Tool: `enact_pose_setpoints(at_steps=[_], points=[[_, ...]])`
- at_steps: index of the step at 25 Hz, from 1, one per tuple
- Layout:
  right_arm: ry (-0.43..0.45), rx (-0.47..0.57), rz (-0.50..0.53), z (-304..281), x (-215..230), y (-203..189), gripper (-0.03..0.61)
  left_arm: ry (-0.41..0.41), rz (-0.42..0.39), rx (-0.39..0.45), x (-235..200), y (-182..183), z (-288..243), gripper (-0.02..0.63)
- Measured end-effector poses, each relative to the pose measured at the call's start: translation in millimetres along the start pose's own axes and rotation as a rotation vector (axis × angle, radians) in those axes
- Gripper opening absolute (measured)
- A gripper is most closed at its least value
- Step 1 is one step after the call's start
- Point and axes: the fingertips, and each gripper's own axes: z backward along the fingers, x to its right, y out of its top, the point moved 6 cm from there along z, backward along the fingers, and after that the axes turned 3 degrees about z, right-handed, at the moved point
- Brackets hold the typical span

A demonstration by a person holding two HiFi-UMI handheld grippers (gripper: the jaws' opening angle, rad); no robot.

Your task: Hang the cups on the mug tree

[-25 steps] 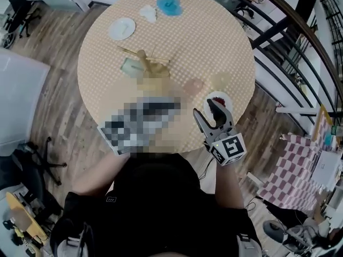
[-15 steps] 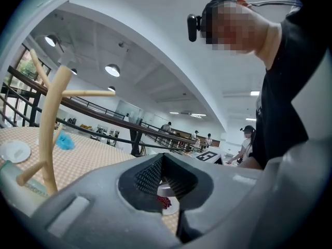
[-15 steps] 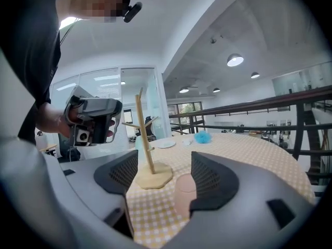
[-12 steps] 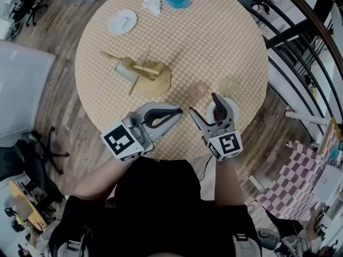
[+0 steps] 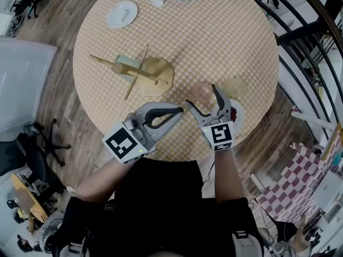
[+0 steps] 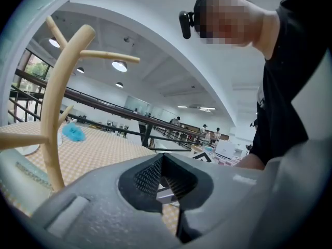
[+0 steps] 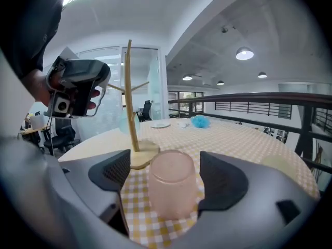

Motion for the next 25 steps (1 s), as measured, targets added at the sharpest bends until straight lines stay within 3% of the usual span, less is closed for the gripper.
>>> enact_pose_setpoints(at_steps=[8,11,15,25], points=[[-0.074,-0.038,-0.003,-24.5,10.4,-14.7,0.408,0.050,-0.010,-0.019,-11.4,-2.4,14.1,0.006],[-0.079,-0.047,0.009,-24.7,8.3,-14.6,0.344,0.057,-0.011,-0.024,-4.5,-1.0,19.2,0.006],[-0.071,-0.058,0.007,-26.5,6.8,-13.0,0.341,0.057,-0.019,-0.014,-0.7,3.1,29.0,0.006],[-0.097,-0.034,0.015,19.0,-18.0,33.3,0.339,0.043,-0.064,0.005,31.0,34.2,60.5,0.006]])
